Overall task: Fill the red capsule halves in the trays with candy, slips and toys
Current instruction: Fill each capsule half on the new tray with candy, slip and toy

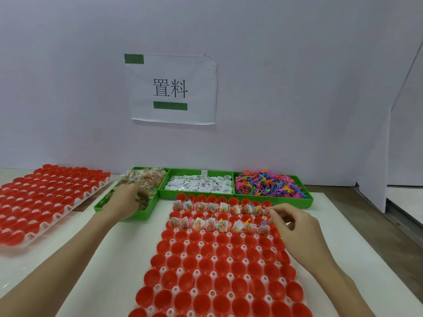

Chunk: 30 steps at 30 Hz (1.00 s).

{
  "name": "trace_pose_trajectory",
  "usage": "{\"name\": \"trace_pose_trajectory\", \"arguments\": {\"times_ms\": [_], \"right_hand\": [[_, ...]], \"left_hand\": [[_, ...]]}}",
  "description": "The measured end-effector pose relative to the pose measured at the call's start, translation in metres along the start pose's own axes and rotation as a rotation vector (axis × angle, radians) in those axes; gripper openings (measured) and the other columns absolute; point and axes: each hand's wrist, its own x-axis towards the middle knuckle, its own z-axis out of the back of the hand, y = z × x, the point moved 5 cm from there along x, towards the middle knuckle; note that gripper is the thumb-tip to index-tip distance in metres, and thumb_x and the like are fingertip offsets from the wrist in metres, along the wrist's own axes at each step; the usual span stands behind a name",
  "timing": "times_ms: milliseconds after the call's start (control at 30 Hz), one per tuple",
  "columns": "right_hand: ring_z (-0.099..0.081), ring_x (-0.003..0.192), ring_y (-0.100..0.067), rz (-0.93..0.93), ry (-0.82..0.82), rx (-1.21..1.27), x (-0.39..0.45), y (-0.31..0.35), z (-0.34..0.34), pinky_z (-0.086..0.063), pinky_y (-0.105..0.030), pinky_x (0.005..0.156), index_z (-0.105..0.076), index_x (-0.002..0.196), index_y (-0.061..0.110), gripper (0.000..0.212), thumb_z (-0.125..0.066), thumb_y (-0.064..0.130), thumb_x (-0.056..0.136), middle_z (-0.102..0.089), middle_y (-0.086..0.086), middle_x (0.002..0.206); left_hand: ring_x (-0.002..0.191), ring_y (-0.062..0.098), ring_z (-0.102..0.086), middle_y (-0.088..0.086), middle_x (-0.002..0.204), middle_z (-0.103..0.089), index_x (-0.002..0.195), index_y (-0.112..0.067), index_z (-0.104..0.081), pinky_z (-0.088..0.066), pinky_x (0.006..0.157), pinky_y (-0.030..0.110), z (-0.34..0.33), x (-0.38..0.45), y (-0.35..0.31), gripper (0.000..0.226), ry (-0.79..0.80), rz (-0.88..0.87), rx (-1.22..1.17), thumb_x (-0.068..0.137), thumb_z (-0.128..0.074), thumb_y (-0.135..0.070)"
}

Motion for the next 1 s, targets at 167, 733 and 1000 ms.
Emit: {"name": "trace_pose_trajectory", "arguments": {"times_ms": [167,733,1000], "right_hand": [[-0.064,0.083,0.002,0.019,0.007,-0.001,-0.002,0.002,-0.005,-0.05,-0.012,0.069,-0.071,0.095,0.033,0.011,-0.065,0.025,0.098,-0.072,0.015,0.078],[-0.066,0.075,0.003,0.079,0.037,-0.014,-0.005,0.005,-0.01,-0.047,-0.006,0.063,-0.066,0.088,0.042,0.022,-0.065,0.023,0.098,-0.069,0.025,0.076],[-0.068,0.075,0.001,0.074,0.063,-0.024,-0.009,0.007,-0.016,-0.047,-0.006,0.064,-0.069,0.088,0.039,0.022,-0.066,0.019,0.097,-0.071,0.021,0.074]], "left_hand": [[0.084,0.021,-0.061,0.011,0.096,-0.074,0.1,-0.004,-0.075,-0.051,0.074,0.032,0.01,-0.003,-0.009,0.025,-0.135,-0.017,0.013,0.078,-0.081,0.006],[0.08,0.028,-0.064,0.012,0.087,-0.073,0.095,-0.003,-0.07,-0.054,0.072,0.04,0.045,-0.036,-0.036,0.006,-0.513,-0.059,-0.15,0.091,-0.074,-0.006],[0.071,0.016,-0.071,0.001,0.077,-0.075,0.091,-0.021,-0.073,-0.058,0.069,0.028,0.025,-0.1,-0.122,0.007,-0.286,-0.165,-0.918,0.089,-0.077,-0.015]]}}
